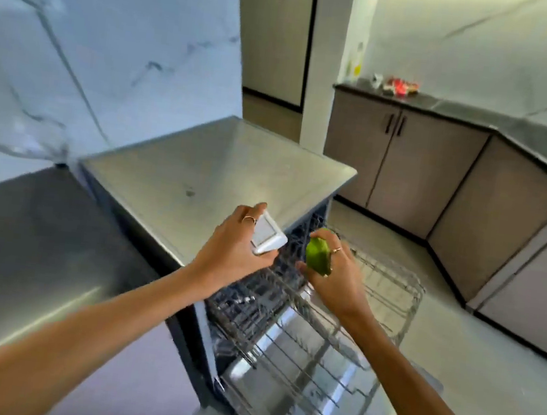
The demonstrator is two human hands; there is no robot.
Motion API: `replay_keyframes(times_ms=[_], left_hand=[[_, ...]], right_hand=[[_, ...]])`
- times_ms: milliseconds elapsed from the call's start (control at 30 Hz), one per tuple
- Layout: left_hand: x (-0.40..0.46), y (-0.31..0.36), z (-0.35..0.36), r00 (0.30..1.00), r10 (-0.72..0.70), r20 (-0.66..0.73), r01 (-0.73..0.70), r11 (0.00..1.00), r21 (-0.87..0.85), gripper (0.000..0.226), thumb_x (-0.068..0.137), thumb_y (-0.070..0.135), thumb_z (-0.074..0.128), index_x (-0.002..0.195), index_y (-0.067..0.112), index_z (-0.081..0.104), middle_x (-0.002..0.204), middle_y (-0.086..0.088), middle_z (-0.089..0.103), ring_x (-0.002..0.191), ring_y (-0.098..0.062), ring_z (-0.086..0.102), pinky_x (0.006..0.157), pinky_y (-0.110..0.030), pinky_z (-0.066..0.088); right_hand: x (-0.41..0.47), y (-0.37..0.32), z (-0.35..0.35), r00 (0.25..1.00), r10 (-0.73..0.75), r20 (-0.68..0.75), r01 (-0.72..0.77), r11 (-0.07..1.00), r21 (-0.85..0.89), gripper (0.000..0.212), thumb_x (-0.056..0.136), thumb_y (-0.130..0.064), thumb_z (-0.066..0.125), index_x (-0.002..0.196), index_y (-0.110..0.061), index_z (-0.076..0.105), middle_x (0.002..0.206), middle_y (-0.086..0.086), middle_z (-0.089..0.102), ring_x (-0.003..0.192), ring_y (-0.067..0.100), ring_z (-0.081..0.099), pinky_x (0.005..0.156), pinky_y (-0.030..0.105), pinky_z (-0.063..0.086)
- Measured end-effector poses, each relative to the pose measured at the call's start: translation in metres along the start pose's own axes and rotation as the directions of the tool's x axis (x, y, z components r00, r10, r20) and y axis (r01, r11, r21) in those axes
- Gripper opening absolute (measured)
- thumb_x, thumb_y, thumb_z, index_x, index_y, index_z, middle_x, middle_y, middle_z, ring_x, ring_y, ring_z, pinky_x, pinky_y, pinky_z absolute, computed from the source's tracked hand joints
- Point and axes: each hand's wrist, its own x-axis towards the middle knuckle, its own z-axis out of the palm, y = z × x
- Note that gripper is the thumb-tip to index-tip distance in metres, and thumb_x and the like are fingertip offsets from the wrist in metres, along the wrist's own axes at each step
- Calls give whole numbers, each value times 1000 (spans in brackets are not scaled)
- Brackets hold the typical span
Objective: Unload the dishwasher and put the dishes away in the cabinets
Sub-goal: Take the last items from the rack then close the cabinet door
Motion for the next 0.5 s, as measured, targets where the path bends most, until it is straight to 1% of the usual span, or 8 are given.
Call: replay_keyframes(times_ms=[67, 133, 200, 233, 267, 300, 400, 500], left_hand=[[-13, -5, -53, 998, -13, -62, 14, 1000, 17, 82, 75, 37, 74, 144, 16, 34, 132, -6, 46, 116, -25, 52, 95, -29, 40], [-30, -15, -103, 990, -38, -135, 45, 998, 50, 83, 75, 38, 74, 144, 17, 34, 133, -5, 45, 117, -25, 52, 97, -30, 40], [-46, -24, -146, 977, -60, -204, 77, 994, 77, 85, 73, 40, 74, 144, 18, 34, 132, -4, 47, 118, -23, 51, 100, -33, 41], [-56, -29, -174, 966, -74, -249, 99, 991, 89, 86, 73, 41, 74, 145, 19, 34, 132, -4, 47, 118, -22, 51, 101, -33, 42], [-61, -32, -189, 960, -84, -267, 114, 989, 96, 86, 73, 42, 74, 145, 20, 33, 132, -3, 47, 118, -22, 51, 101, -33, 42], [-71, -37, -215, 944, -98, -315, 139, 984, 111, 87, 72, 44, 74, 145, 21, 32, 133, -2, 47, 119, -22, 51, 100, -33, 42], [-97, -49, -275, 896, -108, -431, 190, 970, 151, 88, 72, 47, 73, 146, 24, 30, 137, 0, 46, 121, -21, 50, 99, -31, 41], [-124, -59, -325, 849, -119, -515, 251, 949, 193, 89, 74, 50, 71, 147, 27, 26, 141, 4, 42, 124, -18, 47, 98, -26, 37]], right_hand=[[2, -47, 1, 996, -92, 5, 92, 995, 38, 52, 81, -26, 73, 126, -31, 46, 126, 4, 46, 101, 11, 45, 86, 14, 37], [3, -95, 7, 983, -183, 19, 181, 980, 78, 57, 80, -24, 74, 126, -36, 43, 128, 2, 44, 108, 13, 45, 92, 22, 40], [4, -138, 15, 962, -272, 10, 270, 958, 98, 68, 76, -22, 78, 129, -35, 37, 127, 1, 47, 110, 19, 49, 95, 32, 45], [6, -167, 20, 942, -335, 2, 333, 936, 111, 73, 73, -21, 80, 130, -31, 35, 125, 2, 50, 110, 22, 52, 94, 36, 47], [7, -181, 24, 933, -359, -2, 357, 926, 123, 78, 70, -21, 82, 130, -28, 33, 122, 3, 52, 108, 24, 54, 92, 38, 48], [7, -209, 29, 915, -404, 3, 399, 905, 147, 80, 68, -20, 83, 129, -27, 31, 119, 4, 54, 106, 24, 55, 91, 38, 49], [6, -272, 46, 853, -521, 31, 505, 840, 199, 79, 69, -19, 83, 125, -27, 28, 113, 1, 51, 101, 20, 55, 85, 30, 50], [4, -325, 64, 790, -612, 50, 579, 770, 269, 76, 71, -17, 81, 126, -21, 29, 108, -4, 48, 96, 15, 54, 77, 17, 46]])
